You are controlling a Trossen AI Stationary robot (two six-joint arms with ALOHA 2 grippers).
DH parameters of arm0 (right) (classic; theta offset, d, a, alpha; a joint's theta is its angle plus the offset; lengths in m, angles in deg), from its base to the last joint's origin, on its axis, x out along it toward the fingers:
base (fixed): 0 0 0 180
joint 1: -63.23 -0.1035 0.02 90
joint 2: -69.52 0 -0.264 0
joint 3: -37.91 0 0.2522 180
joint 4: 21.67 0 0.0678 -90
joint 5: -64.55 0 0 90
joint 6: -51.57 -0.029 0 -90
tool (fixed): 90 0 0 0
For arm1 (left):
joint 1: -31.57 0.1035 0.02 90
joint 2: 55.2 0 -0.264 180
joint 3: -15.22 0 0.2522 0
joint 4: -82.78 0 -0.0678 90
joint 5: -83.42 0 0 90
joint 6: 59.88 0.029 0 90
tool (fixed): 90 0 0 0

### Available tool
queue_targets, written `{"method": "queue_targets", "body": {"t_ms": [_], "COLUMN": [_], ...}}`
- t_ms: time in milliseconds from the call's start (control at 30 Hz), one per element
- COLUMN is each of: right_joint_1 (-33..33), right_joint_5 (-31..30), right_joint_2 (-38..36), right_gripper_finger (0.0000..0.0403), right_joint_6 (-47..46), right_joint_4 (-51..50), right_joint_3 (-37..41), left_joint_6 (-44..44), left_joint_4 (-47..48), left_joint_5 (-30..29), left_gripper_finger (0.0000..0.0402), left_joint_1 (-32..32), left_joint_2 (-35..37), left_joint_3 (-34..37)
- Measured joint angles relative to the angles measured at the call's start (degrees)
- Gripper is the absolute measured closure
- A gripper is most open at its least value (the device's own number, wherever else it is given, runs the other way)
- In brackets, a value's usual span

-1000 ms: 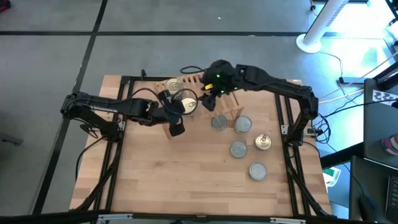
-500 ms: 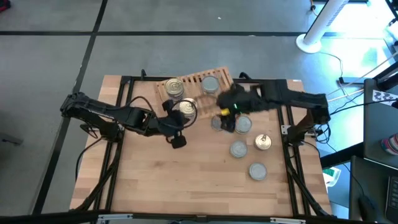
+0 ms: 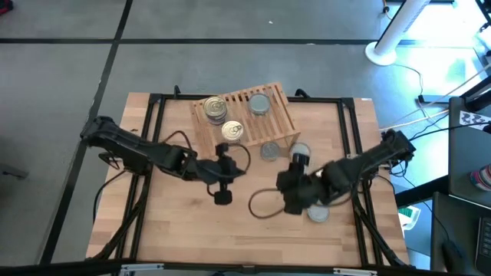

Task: Stack canned seafood by type on shelf
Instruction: Stack the green tuna can on top of the green tuna can on the shelf

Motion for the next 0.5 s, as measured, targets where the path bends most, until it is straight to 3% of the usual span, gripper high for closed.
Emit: {"method": "queue_targets", "body": {"t_ms": [267, 500], "right_joint_1": [-6.72, -7.67], "right_joint_5": [2.43, 1.93], "right_joint_2": [0.04, 0.04], "right_gripper_finger": [0.0153, 0.0153], "right_joint_6": [-3.01, -7.07], "right_joint_4": [14.01, 14.42], "right_joint_3": [13.77, 22.39], "left_joint_6": [9.05, 12.28], "left_joint_4": [-7.96, -9.07], "left_joint_5": [3.56, 8.30], "left_gripper_finger": [0.0399, 0.0399], "left_joint_1": [-0.44, 0.04], "left_joint_2": [-8.40, -12.78], "left_joint_3": [0.02, 0.02]}}
